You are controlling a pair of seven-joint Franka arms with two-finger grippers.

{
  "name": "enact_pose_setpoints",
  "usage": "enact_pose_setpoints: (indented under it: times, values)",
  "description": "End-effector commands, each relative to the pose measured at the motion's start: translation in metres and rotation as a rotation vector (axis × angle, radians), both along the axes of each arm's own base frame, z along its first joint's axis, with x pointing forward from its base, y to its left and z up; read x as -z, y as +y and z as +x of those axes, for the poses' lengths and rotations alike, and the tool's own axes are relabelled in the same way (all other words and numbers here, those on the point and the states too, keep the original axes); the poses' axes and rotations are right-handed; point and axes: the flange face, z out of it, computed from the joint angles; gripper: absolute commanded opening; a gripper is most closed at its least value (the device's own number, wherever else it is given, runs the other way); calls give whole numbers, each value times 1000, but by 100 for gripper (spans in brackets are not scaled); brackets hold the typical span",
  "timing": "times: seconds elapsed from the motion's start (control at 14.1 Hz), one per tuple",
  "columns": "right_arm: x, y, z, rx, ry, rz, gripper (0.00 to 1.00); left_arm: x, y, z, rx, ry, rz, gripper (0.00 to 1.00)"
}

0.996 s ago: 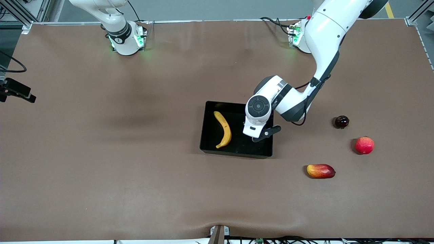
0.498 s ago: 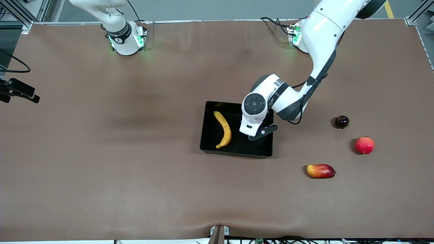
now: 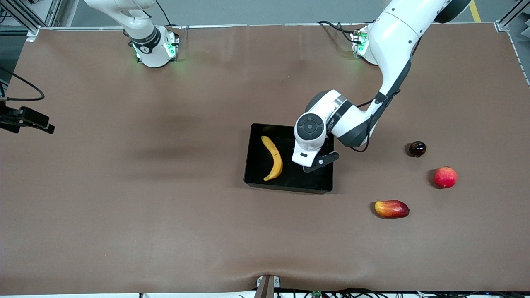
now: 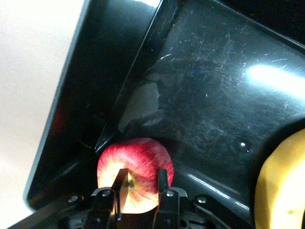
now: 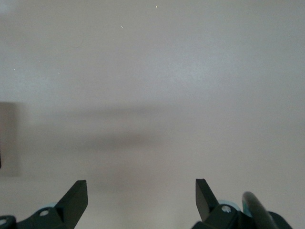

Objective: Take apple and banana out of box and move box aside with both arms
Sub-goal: 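Close the left gripper around the small red apple in the tray, then lift the apple out with the left gripper while the right gripper approaches the tray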

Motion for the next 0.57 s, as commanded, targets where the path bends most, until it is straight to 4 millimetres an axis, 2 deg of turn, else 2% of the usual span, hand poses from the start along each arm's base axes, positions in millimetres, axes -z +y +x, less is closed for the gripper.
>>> enact_pose_setpoints:
  times: [0.0,0.14,0.21,0.28,0.43,0.5]
  values:
    - [-1,-2,3,3,-2,-22,100,-30,-2,2,7,-21,36,0]
    - [12,-3,11,3,4,-23,100,-67,2,7,1,-52,39,0]
    - [32,-2,21,3,27,-23,100,-88,6,10,1,-66,42,0]
    - [66,3,33,-4,86,-25,100,-110,12,15,1,-80,44,0]
    - [71,5,35,-5,92,-49,100,-151,28,22,27,-96,50,0]
    - [73,2,35,-2,94,-60,100,-164,45,27,36,-89,63,0]
